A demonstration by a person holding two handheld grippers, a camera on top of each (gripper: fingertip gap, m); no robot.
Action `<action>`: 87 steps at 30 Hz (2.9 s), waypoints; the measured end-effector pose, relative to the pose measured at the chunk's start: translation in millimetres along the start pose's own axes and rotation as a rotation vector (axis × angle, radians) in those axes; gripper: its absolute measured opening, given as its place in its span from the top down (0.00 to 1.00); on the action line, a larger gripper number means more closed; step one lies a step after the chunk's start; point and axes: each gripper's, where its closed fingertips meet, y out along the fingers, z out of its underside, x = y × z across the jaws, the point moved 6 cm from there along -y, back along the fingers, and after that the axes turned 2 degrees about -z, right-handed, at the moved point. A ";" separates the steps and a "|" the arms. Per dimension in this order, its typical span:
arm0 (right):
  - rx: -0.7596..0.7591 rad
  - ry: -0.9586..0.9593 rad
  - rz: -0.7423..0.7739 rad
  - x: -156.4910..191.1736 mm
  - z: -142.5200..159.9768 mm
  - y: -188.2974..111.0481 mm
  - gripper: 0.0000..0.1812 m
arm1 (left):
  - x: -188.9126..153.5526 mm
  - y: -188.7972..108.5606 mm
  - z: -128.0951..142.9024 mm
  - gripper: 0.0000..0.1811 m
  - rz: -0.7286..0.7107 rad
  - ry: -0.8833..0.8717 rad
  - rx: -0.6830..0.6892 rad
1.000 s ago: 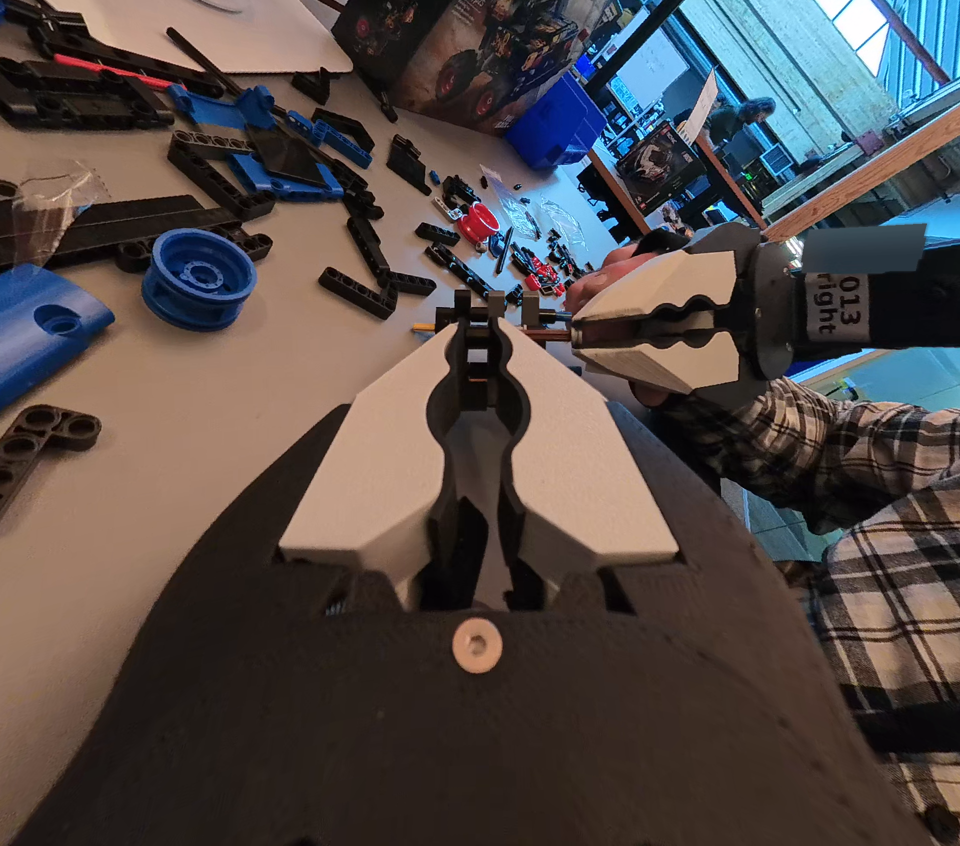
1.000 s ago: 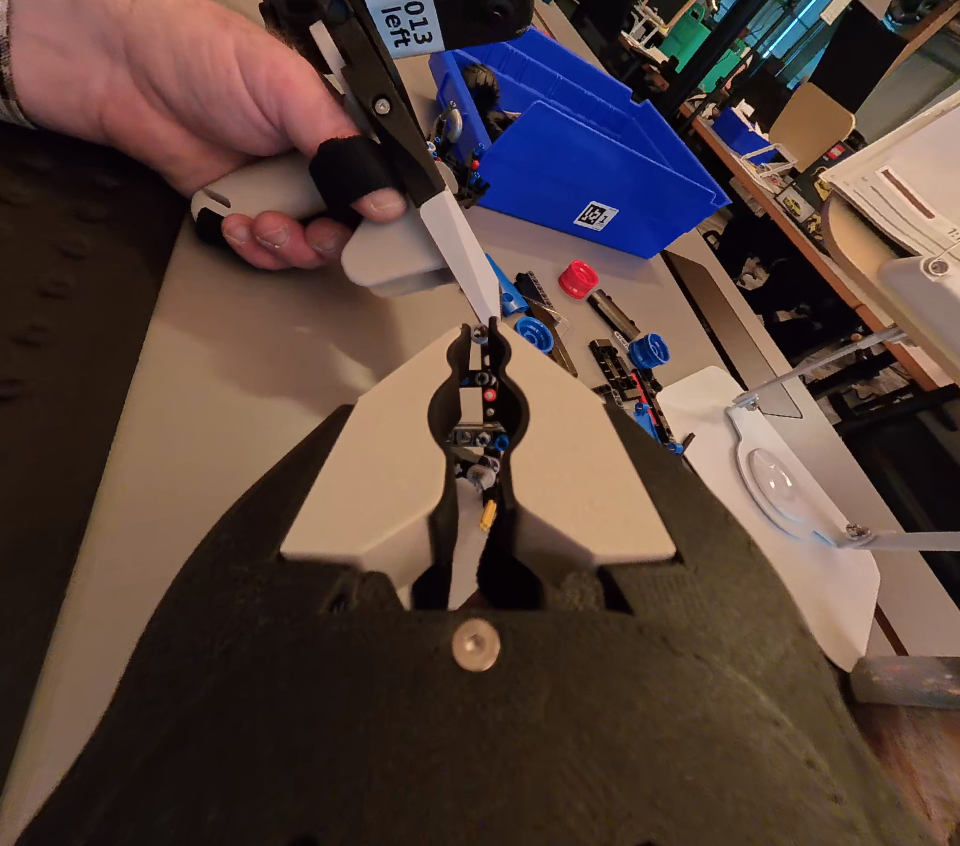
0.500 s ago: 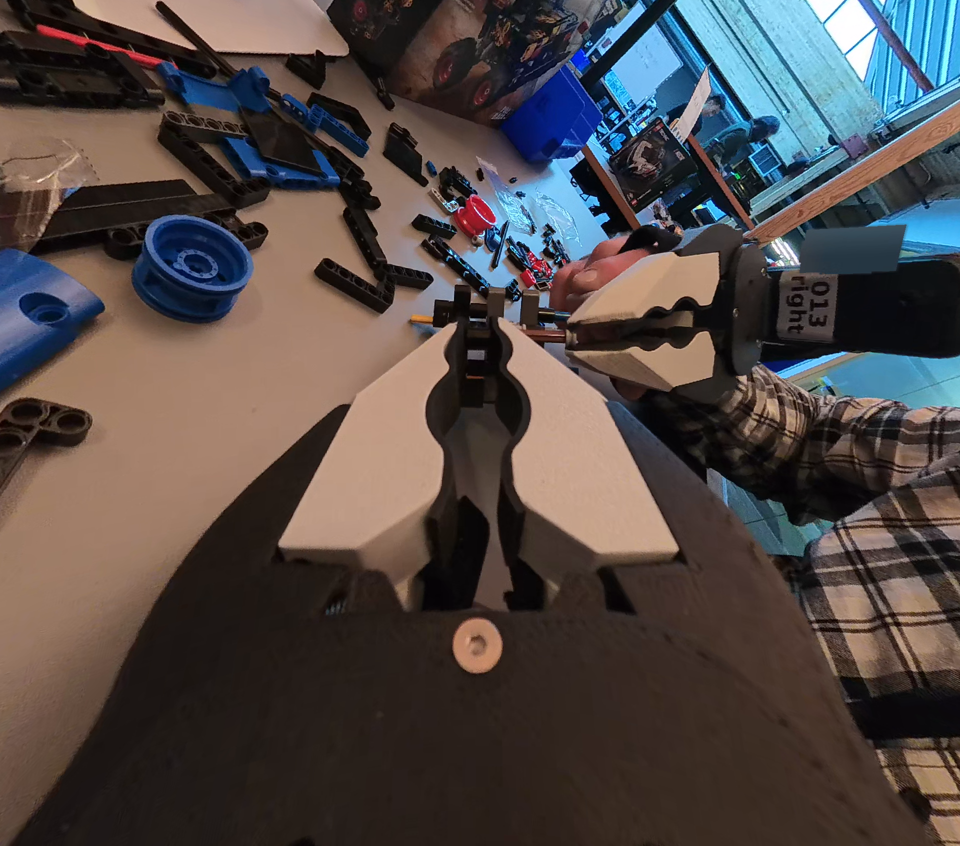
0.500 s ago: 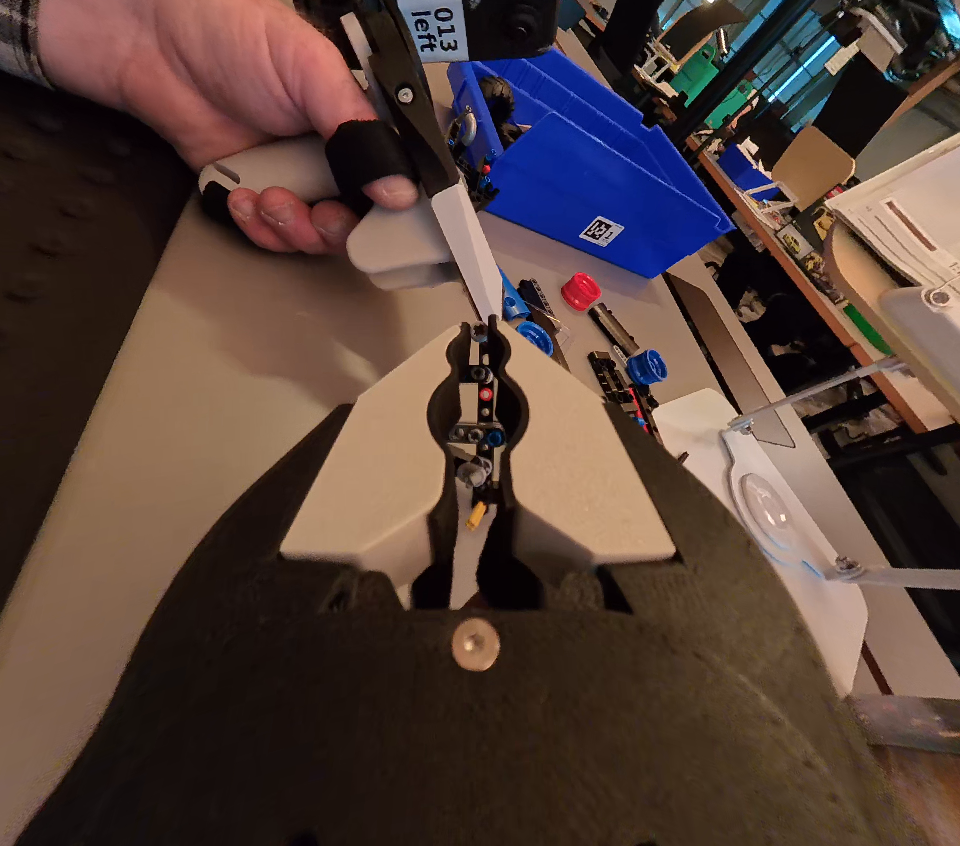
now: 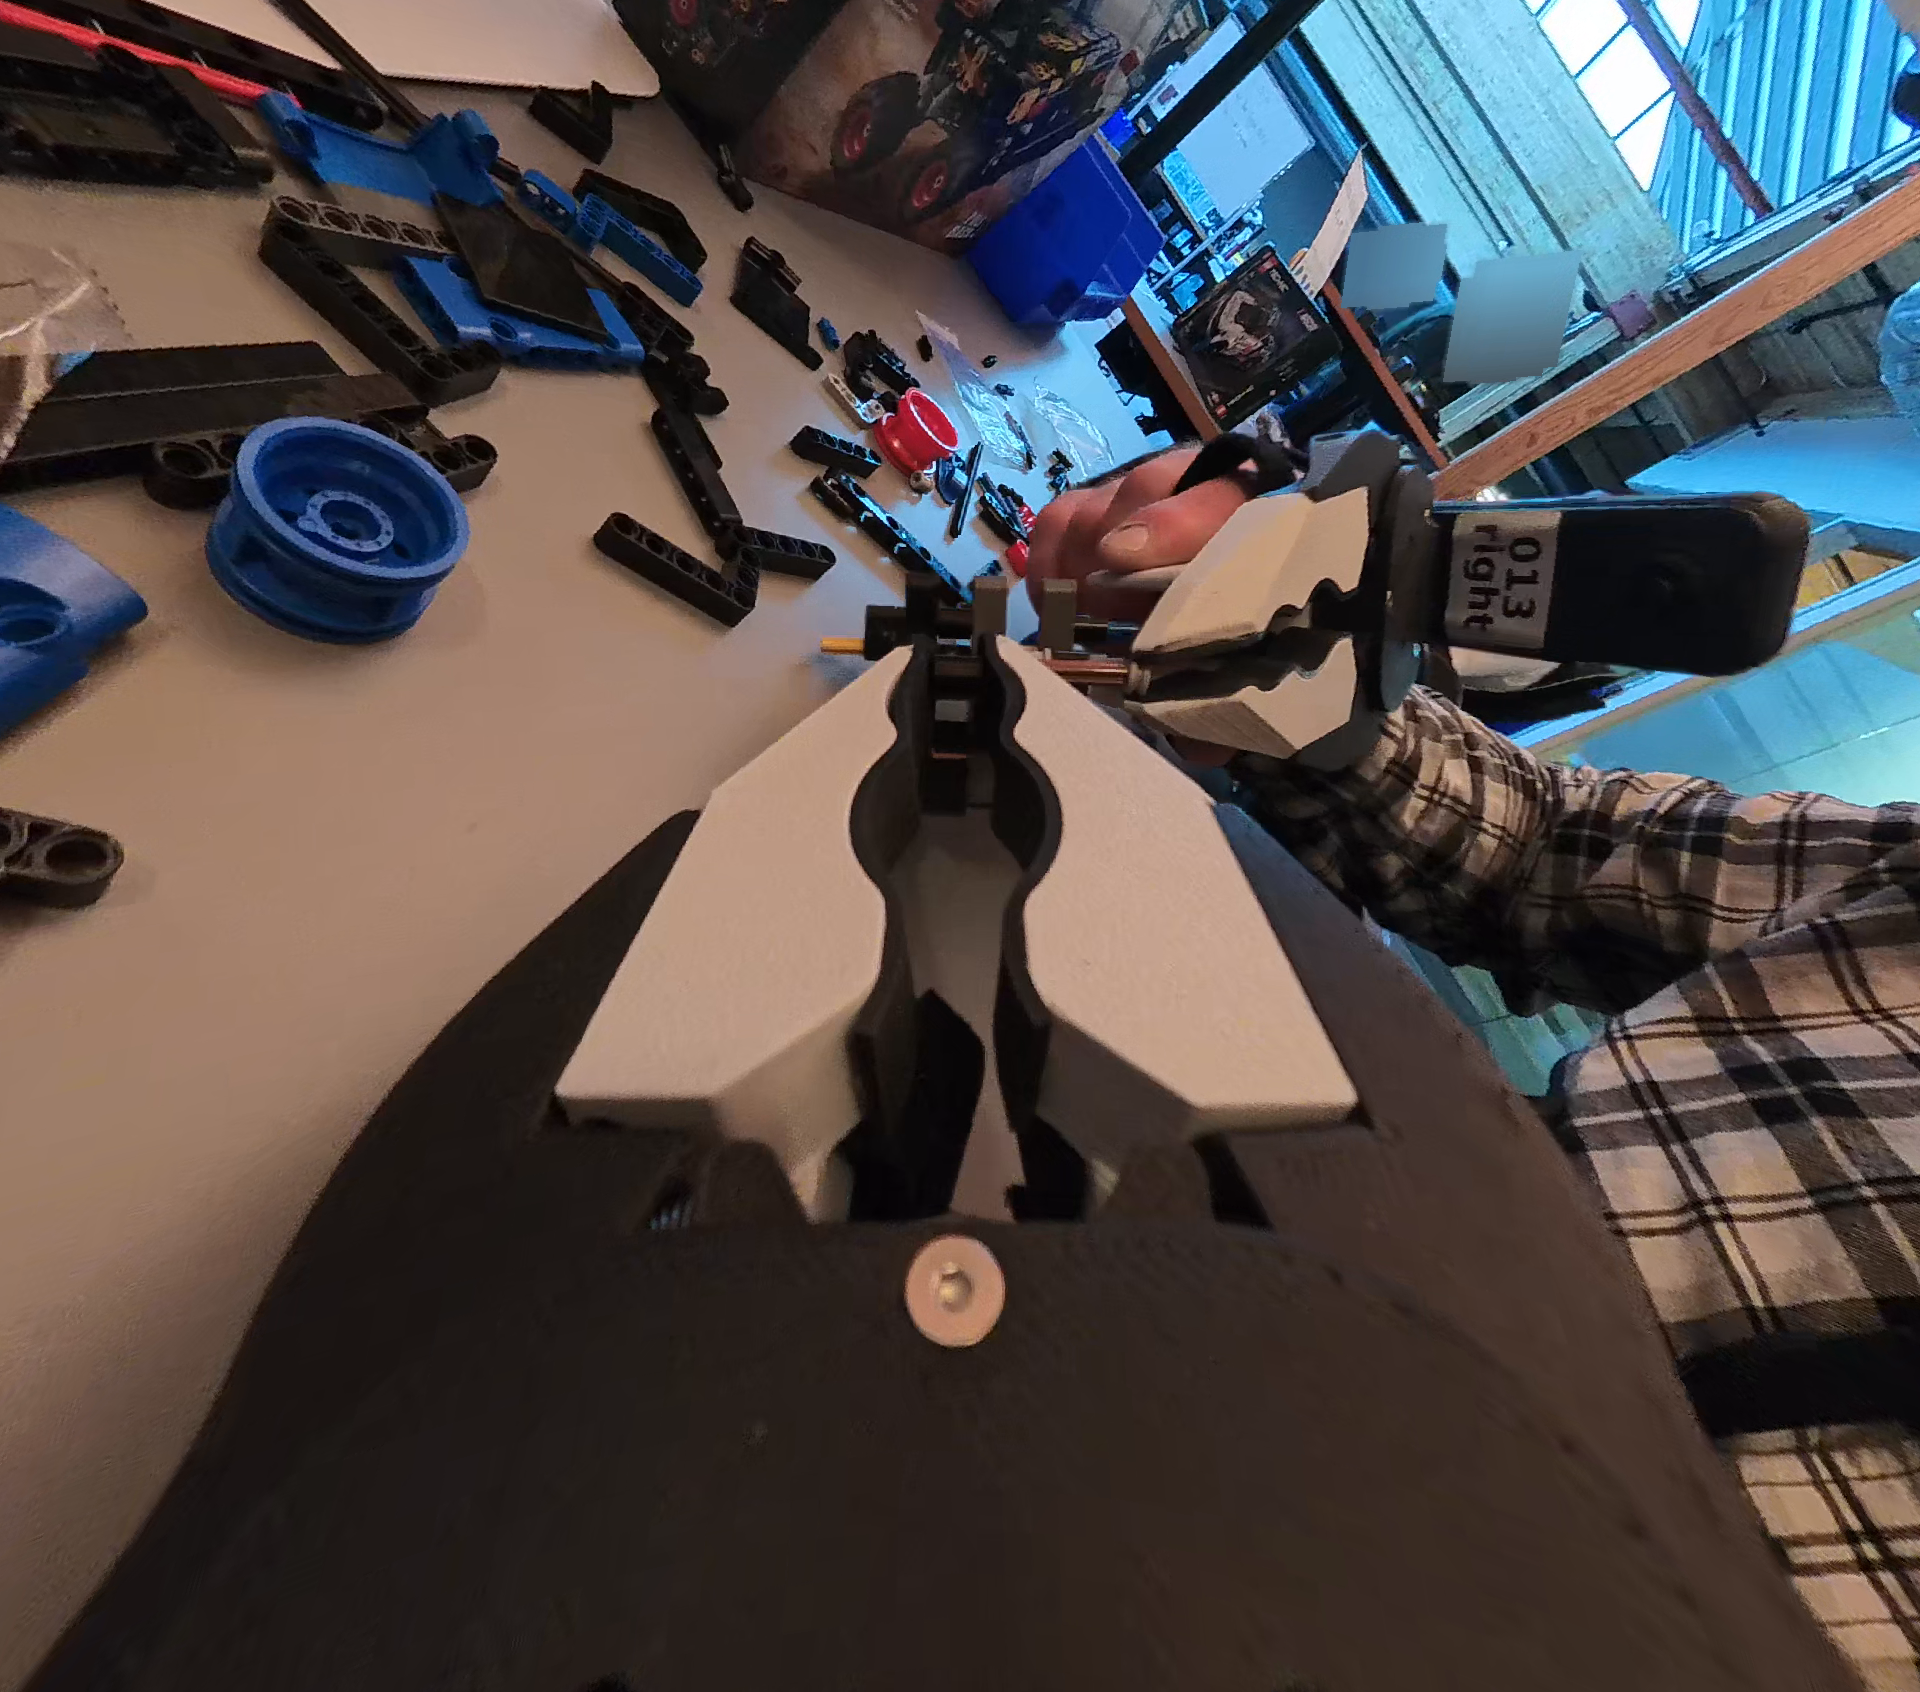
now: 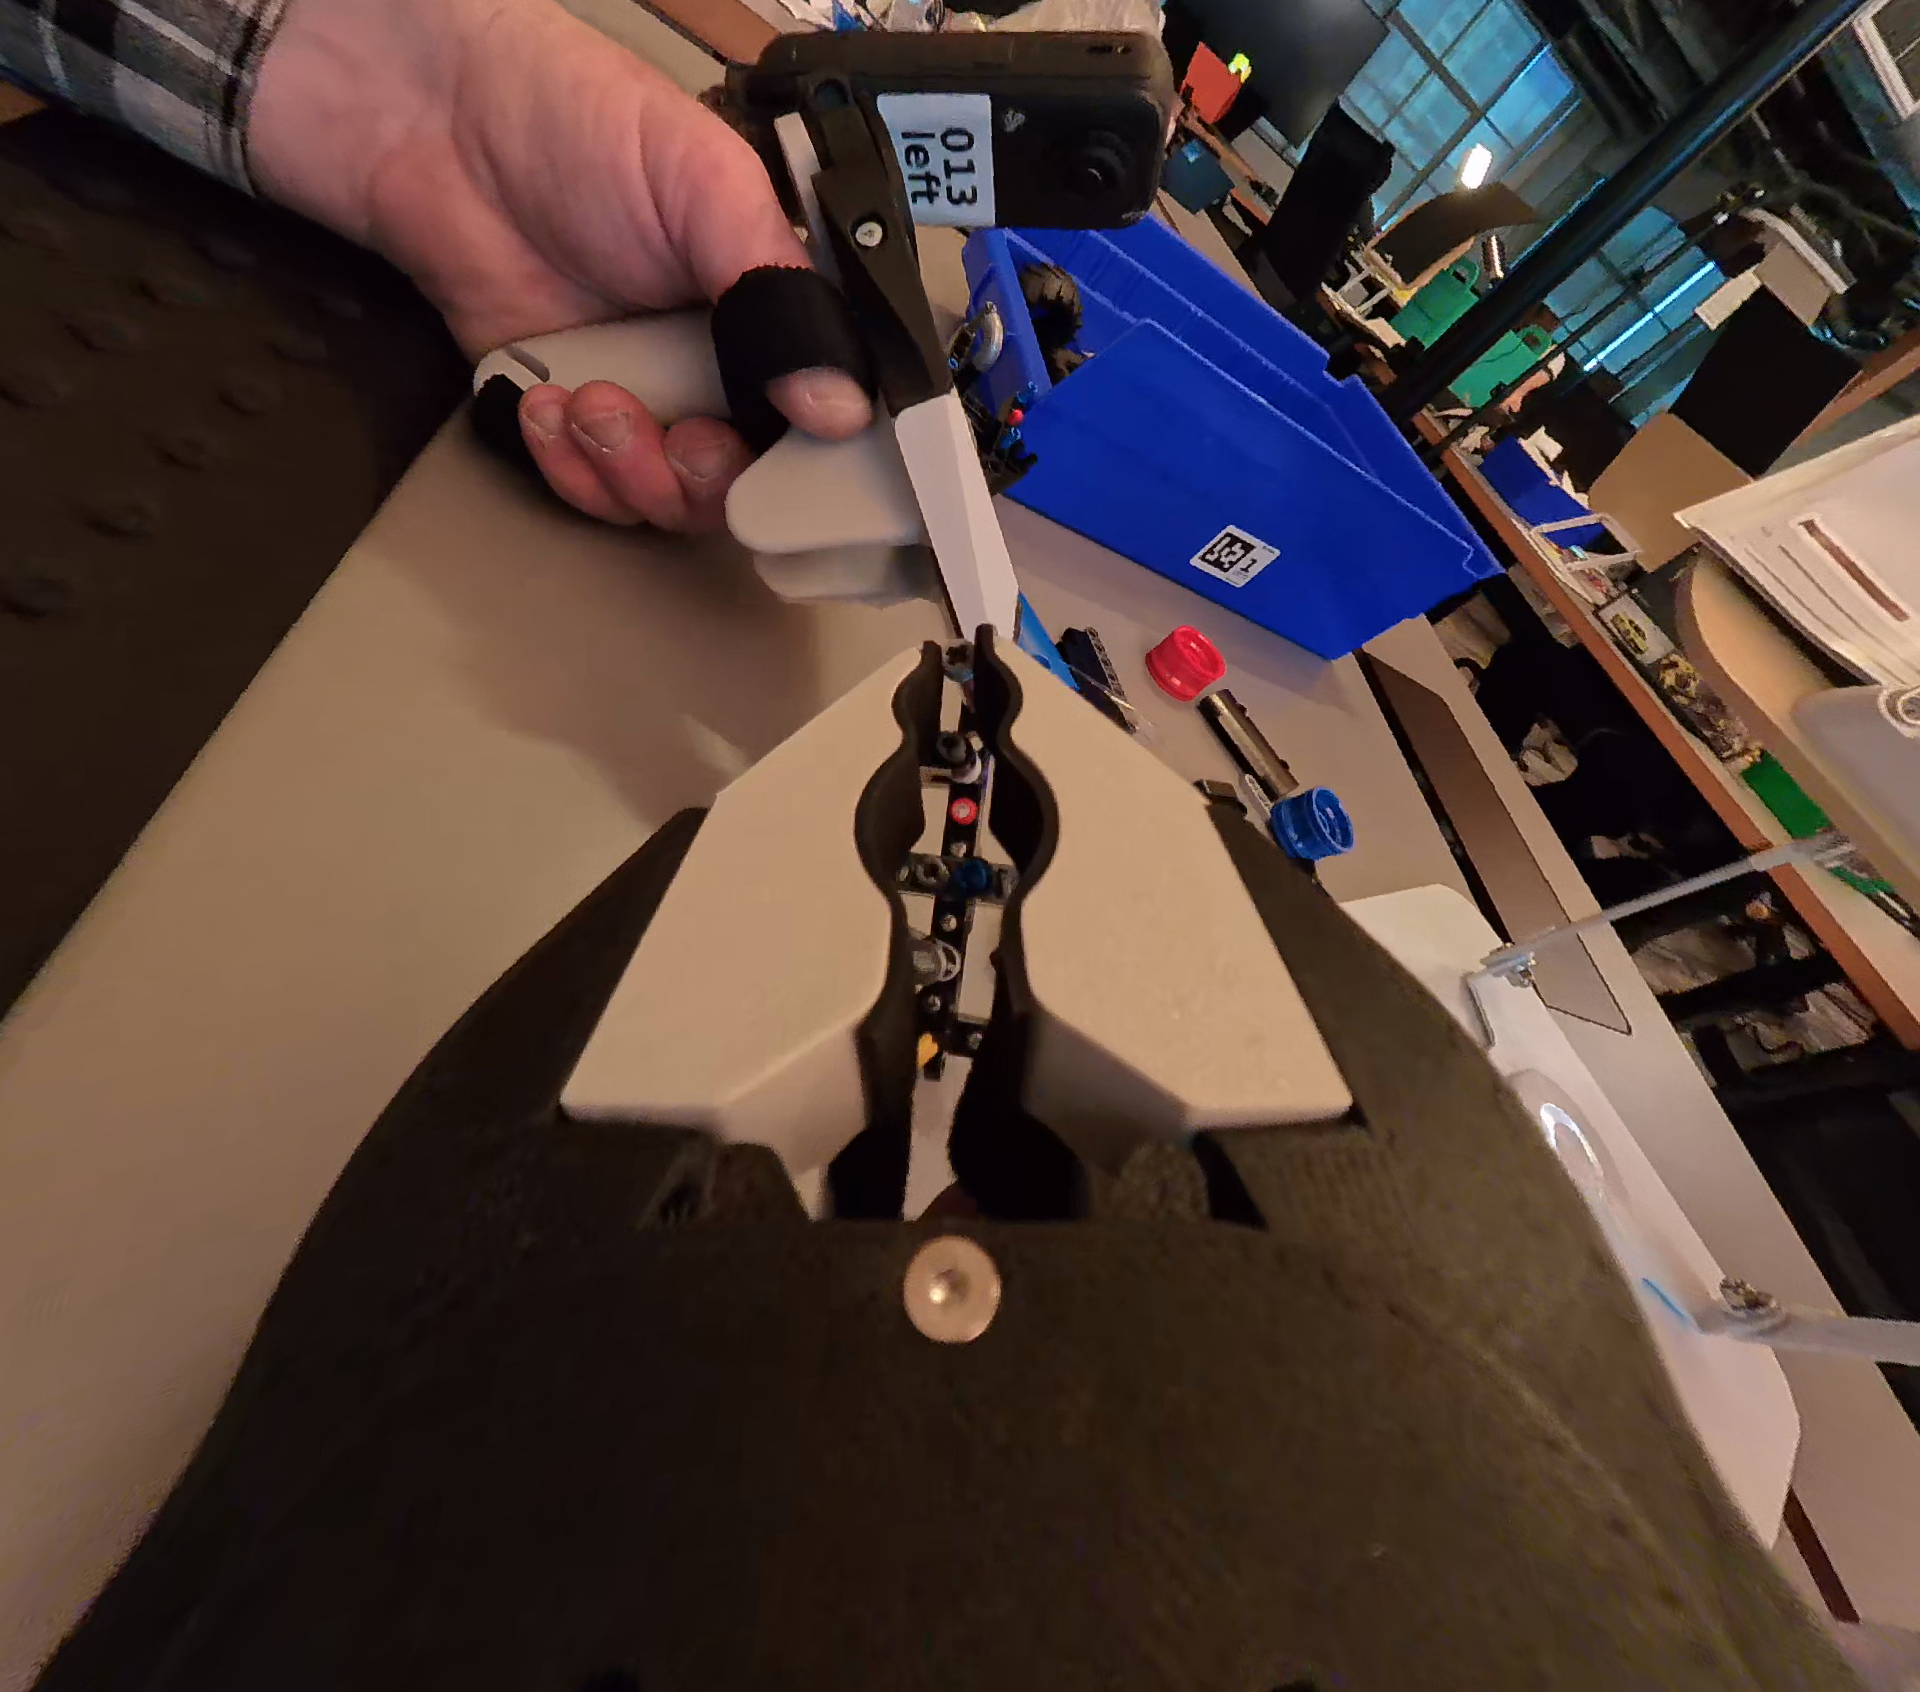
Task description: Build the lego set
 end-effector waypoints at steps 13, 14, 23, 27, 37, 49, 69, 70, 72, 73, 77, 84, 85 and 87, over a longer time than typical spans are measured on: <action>-0.122 0.117 -0.061 -6.9 -6.3 -8.2 0.98 | -8.9 2.1 -1.6 0.98 0.103 -0.026 -0.033; -0.125 0.123 -0.062 -7.2 -6.8 -8.4 0.98 | -9.4 2.0 -1.7 0.98 0.108 -0.026 -0.034; -0.140 0.226 -0.094 -10.5 -9.5 -10.5 0.98 | -10.8 2.6 -2.0 0.98 0.119 -0.020 -0.043; -0.142 0.274 -0.112 -11.5 -8.3 -12.1 0.98 | -10.8 2.1 -2.3 0.98 0.119 -0.018 -0.048; -0.060 0.180 -0.036 -11.5 -10.1 -12.0 0.98 | -10.6 3.2 -1.6 0.98 0.096 -0.002 -0.049; 0.056 0.070 0.031 -5.7 -13.1 -9.6 0.98 | -8.0 3.5 -2.9 0.98 0.040 0.012 -0.072; 0.346 -0.110 0.250 3.0 -11.6 6.1 0.99 | -2.3 3.3 -3.6 0.98 -0.151 0.085 -0.113; 0.355 -0.126 0.258 3.6 -11.4 6.8 0.99 | -2.0 3.5 -3.6 0.98 -0.155 0.087 -0.112; 0.368 -0.138 0.266 4.5 -10.6 7.9 0.99 | -1.8 3.3 -3.5 0.98 -0.169 0.095 -0.113; 0.368 -0.125 0.266 4.3 -10.3 8.3 0.99 | -1.6 3.1 -3.4 0.98 -0.175 0.099 -0.113; 0.332 0.032 0.252 -0.4 -9.7 8.3 0.99 | -2.9 2.3 -4.6 0.98 -0.207 0.136 -0.125; 0.327 0.153 0.218 -2.1 -7.5 9.5 0.99 | -3.7 1.7 -5.1 0.98 -0.259 0.189 -0.133; 0.331 0.181 0.212 -2.7 -6.8 9.7 0.99 | -4.5 1.8 -5.3 0.98 -0.258 0.194 -0.134; 0.364 0.203 0.215 -3.0 -1.3 11.9 0.99 | -14.9 9.5 -0.8 0.98 -0.215 0.228 -0.112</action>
